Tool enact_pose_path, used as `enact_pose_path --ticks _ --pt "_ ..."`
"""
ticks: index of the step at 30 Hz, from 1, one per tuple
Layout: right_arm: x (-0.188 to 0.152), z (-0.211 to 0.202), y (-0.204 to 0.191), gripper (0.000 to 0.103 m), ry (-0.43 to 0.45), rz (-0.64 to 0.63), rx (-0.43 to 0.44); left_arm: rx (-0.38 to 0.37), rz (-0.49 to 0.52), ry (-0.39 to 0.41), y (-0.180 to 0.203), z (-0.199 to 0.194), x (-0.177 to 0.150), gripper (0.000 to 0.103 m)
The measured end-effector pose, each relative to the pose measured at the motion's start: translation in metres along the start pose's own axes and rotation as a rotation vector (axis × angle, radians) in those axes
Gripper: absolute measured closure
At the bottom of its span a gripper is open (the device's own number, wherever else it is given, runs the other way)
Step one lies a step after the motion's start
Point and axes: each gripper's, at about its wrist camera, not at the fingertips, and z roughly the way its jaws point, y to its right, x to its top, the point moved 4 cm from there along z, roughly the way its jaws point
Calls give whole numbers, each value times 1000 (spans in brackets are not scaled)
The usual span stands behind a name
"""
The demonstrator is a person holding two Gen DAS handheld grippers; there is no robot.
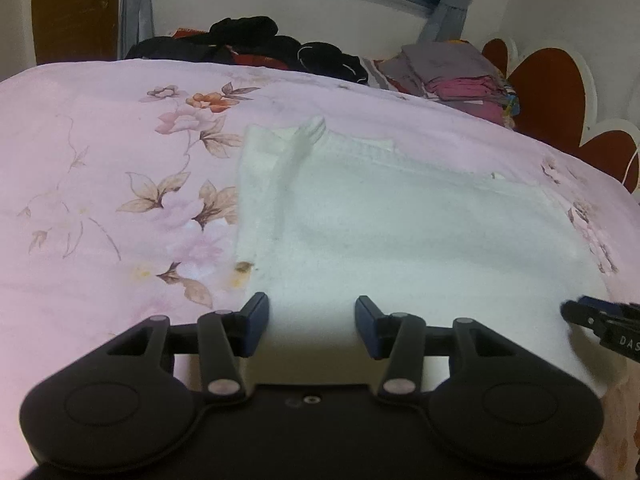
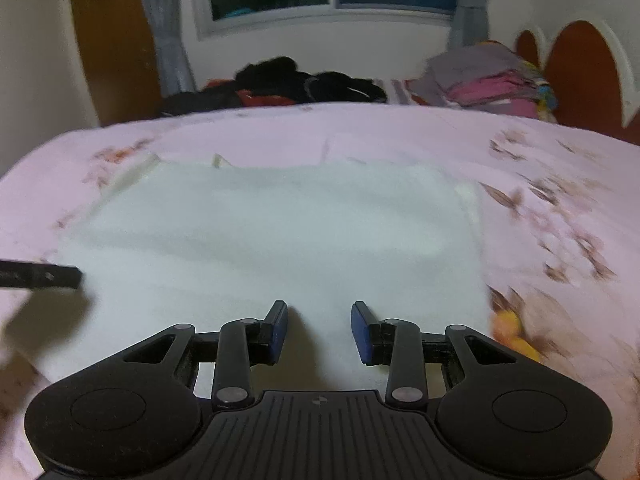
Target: Fold small clothes
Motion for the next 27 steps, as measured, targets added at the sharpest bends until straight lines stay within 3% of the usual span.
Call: enact_pose_path --ticks 5,10,12,16,20,27 --pt "-13 -16 27 68 -13 55 -76 -30 -34 -12 -6 -10 -7 55" --pt "-17 -19 21 68 -30 16 -116 -29 5 -4 -5 -11 -12 55" --pt "-17 -24 20 68 -13 51 -109 -35 -5 -11 -6 -12 -12 55" --pt "-21 -22 11 68 -41 -12 -135 -48 -23 -14 -10 -17 -12 54" --pt "-12 -34 12 68 4 72 -87 -71 -23 7 -9 -23 -3 54" --pt "5 -34 -8 68 33 76 -45 -96 -25 36 4 -10 26 54"
